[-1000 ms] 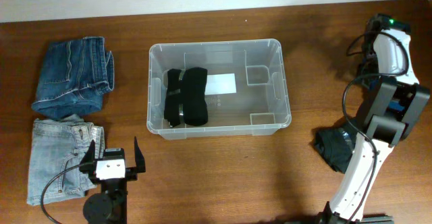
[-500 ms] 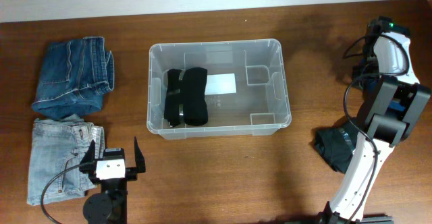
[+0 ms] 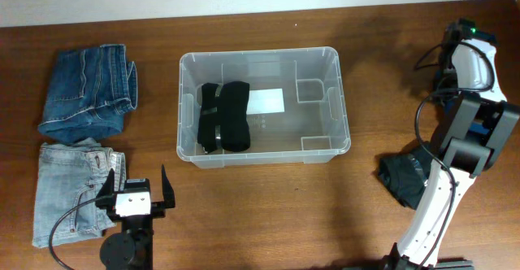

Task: Pack container
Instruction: 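Reach the right gripper to the folded blue garment and grasp it, then carry the blue garment into the box beside the black one, release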

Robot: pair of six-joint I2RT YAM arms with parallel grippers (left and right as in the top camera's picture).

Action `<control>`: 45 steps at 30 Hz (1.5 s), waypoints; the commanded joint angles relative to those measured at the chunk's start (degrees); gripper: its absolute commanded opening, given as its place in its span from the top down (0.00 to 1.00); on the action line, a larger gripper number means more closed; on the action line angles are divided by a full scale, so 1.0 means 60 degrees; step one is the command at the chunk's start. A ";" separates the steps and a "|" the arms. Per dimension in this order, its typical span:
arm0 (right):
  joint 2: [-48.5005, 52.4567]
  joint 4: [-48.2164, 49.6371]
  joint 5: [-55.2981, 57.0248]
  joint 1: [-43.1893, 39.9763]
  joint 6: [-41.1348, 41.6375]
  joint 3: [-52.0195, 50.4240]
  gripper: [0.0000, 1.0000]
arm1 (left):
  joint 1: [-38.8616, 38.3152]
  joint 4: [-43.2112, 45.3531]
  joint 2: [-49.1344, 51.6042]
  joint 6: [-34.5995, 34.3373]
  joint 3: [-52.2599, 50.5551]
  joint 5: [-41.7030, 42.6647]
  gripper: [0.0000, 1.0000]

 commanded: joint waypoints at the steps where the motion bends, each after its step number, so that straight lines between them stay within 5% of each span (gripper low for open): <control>1: 0.0219 0.0033 -0.0164 -0.0168 0.0080 -0.0087 0.37 | -0.0055 0.0000 -0.0066 0.0015 -0.0055 -0.0058 0.00; 4: 0.0215 0.0062 -0.0168 -0.0240 0.0382 -0.0084 0.41 | -0.0055 0.0000 -0.0066 0.0015 -0.0055 -0.0058 0.00; 9: 0.0211 0.0047 -0.0208 -0.0299 0.0583 -0.0029 0.74 | -0.0055 -0.0004 -0.0066 0.0015 -0.0055 -0.0058 0.00; 16: 0.0175 -0.0572 -0.0426 -0.0295 0.1366 0.0674 0.85 | -0.0055 0.0000 -0.0066 0.0015 -0.0055 -0.0058 0.00; 32: -0.1257 -0.4575 -0.4907 0.0149 0.2084 0.6754 0.91 | -0.0055 0.0000 -0.0066 0.0015 -0.0055 -0.0058 0.00; 40: -0.3931 -0.4575 -0.5249 0.1978 0.3198 0.6400 0.89 | -0.0055 -0.0004 -0.0066 0.0015 -0.0055 -0.0058 0.00; 45: -0.5581 -0.4572 -0.4983 0.4532 0.3850 0.5271 0.88 | -0.0055 0.0000 -0.0066 0.0015 -0.0055 -0.0058 0.00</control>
